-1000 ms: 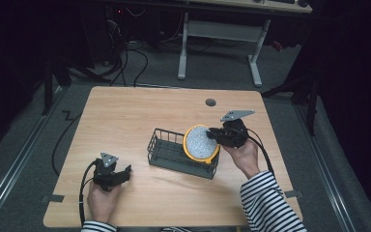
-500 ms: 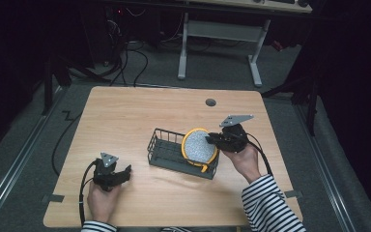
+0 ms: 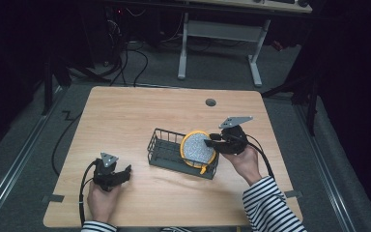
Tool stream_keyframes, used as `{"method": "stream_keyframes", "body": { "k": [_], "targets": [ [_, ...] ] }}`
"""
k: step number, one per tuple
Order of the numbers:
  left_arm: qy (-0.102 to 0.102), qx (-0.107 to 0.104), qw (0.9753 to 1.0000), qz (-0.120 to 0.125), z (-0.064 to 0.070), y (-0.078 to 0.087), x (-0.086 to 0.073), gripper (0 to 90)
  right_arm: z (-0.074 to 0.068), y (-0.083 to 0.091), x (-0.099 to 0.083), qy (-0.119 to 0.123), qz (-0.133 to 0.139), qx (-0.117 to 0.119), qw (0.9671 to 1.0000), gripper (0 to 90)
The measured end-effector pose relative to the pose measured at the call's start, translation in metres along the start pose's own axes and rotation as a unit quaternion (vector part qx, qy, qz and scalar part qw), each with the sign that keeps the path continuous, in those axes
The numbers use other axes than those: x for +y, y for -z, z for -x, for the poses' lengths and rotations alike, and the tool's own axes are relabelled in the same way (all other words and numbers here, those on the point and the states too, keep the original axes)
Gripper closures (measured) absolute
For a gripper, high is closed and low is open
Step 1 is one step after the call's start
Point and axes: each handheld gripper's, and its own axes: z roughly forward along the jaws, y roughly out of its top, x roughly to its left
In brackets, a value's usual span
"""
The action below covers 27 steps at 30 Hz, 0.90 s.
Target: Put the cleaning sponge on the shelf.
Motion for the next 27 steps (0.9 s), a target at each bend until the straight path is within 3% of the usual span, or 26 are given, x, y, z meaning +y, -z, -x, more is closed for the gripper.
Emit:
{"method": "stream_keyframes", "body": {
  "k": [3,7,14,27],
  "targets": [
    [0.0,0.0,1.0,0.0,0.0,0.0,0.0,28.9,0.001,0.005,0.001,-0.007,0.022,0.0,0.9997,49.9],
    [0.0,0.0,1.0,0.0,0.0,0.0,0.0,28.9,0.004,0.014,0.002,-0.014,0.039,-0.011,0.9991,46.4],
    [0.0,0.0,1.0,0.0,0.0,0.0,0.0,29.0,0.011,0.03,-0.003,-0.025,0.054,-0.027,0.9978,48.2],
    [0.002,0.0,1.0,0.001,0.0,0.0,0.0,28.9,0.025,0.063,-0.033,-0.067,0.073,-0.05,0.9939,50.1]
  ]
}}
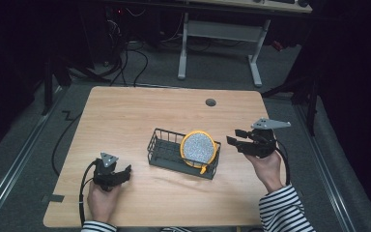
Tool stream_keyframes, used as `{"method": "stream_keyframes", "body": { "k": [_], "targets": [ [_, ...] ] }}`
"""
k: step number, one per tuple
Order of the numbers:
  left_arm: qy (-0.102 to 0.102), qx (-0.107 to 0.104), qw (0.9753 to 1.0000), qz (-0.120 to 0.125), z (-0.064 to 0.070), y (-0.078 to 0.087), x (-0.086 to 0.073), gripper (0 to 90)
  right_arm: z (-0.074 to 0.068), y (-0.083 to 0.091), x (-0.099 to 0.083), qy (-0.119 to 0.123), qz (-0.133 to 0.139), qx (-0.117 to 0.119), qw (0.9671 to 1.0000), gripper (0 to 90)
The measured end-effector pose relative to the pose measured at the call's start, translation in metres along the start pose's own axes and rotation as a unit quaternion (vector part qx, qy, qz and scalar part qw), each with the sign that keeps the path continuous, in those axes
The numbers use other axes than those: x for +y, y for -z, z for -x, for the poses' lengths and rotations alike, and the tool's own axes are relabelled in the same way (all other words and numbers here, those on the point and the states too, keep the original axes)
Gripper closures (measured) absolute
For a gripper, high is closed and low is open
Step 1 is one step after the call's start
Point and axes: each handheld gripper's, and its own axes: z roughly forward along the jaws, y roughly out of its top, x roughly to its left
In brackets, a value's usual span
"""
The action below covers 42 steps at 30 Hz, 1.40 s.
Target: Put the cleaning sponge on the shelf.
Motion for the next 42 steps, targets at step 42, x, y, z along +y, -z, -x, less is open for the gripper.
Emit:
{"method": "stream_keyframes", "body": {
  "k": [42],
  "targets": [
    [0.001,0.0,1.0,0.0,0.0,0.0,0.0,29.2,0.032,0.019,-0.098,-0.099,0.01,-0.025,0.9947,46.2]
  ]
}}
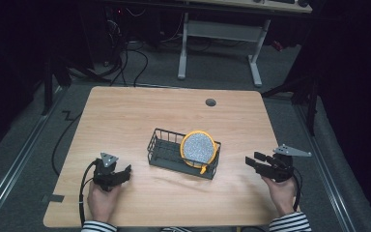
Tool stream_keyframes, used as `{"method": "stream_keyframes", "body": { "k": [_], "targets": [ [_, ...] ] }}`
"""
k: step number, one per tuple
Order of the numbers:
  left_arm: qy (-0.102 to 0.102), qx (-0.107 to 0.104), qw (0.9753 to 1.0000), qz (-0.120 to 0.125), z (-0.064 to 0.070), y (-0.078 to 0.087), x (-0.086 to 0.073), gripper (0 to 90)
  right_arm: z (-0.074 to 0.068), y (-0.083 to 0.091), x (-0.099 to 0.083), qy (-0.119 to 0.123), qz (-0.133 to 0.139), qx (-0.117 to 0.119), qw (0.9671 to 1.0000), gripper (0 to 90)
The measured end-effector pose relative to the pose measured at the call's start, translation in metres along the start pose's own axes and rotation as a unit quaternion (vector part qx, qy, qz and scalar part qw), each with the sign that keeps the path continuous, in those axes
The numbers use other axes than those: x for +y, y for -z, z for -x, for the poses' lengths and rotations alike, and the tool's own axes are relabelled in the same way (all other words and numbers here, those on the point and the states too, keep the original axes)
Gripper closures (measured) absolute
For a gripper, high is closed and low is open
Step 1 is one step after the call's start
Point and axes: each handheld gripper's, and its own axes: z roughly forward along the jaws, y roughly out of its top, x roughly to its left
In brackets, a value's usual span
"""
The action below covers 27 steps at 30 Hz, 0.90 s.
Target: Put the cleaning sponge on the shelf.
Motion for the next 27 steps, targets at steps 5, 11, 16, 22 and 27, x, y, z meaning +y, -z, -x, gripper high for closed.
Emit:
{"method": "stream_keyframes", "body": {
  "k": [5,11,16,22,27],
  "targets": [
    [0.0,0.0,1.0,0.0,0.0,0.0,0.0,29.2,0.002,-0.006,-0.01,-0.002,-0.007,-0.011,0.9999,45.4],
    [0.0,0.0,1.0,0.0,0.0,0.0,0.0,29.2,0.006,-0.013,-0.024,-0.007,-0.016,-0.023,0.9996,44.6],
    [0.0,0.0,1.0,0.0,0.0,0.0,0.0,29.2,0.007,-0.018,-0.033,-0.011,-0.023,-0.037,0.999,44.1],
    [-0.002,0.0,1.0,-0.001,0.0,0.0,0.0,28.8,0.007,-0.026,-0.045,-0.001,-0.029,-0.053,0.9982,41.7],
    [-0.002,0.0,1.0,-0.001,0.0,0.0,0.0,28.8,0.004,-0.031,-0.05,0.013,-0.036,-0.078,0.9962,41.5]
  ]
}}
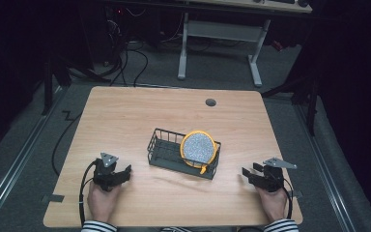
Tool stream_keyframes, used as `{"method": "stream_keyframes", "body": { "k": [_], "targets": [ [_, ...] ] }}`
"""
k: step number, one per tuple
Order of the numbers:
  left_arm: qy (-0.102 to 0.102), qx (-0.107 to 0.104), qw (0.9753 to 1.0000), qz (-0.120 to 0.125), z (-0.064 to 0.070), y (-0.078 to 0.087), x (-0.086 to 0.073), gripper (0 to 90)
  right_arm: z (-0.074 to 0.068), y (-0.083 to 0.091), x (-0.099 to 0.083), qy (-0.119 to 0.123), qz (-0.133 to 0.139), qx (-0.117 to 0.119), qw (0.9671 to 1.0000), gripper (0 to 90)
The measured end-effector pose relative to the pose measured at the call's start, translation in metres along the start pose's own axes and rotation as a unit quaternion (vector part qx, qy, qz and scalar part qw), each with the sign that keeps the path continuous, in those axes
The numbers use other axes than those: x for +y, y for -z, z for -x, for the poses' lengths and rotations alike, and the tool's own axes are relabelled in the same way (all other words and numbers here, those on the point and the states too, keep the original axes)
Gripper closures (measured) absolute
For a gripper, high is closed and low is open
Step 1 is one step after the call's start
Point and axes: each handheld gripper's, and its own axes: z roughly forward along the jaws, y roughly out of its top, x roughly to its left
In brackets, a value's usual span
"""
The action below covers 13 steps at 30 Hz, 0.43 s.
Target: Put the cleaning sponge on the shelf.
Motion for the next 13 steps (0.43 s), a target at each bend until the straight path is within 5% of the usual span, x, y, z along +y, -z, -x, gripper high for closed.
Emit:
{"method": "stream_keyframes", "body": {
  "k": [6,13],
  "targets": [
    [0.0,0.0,1.0,0.0,0.0,0.0,0.0,28.8,-0.01,-0.006,0.002,0.041,-0.026,-0.046,0.9977,40.5],
    [0.002,-0.001,1.0,0.001,0.0,0.0,0.0,29.1,-0.011,-0.008,0.003,0.045,-0.026,-0.043,0.9977,39.7]
  ]
}}
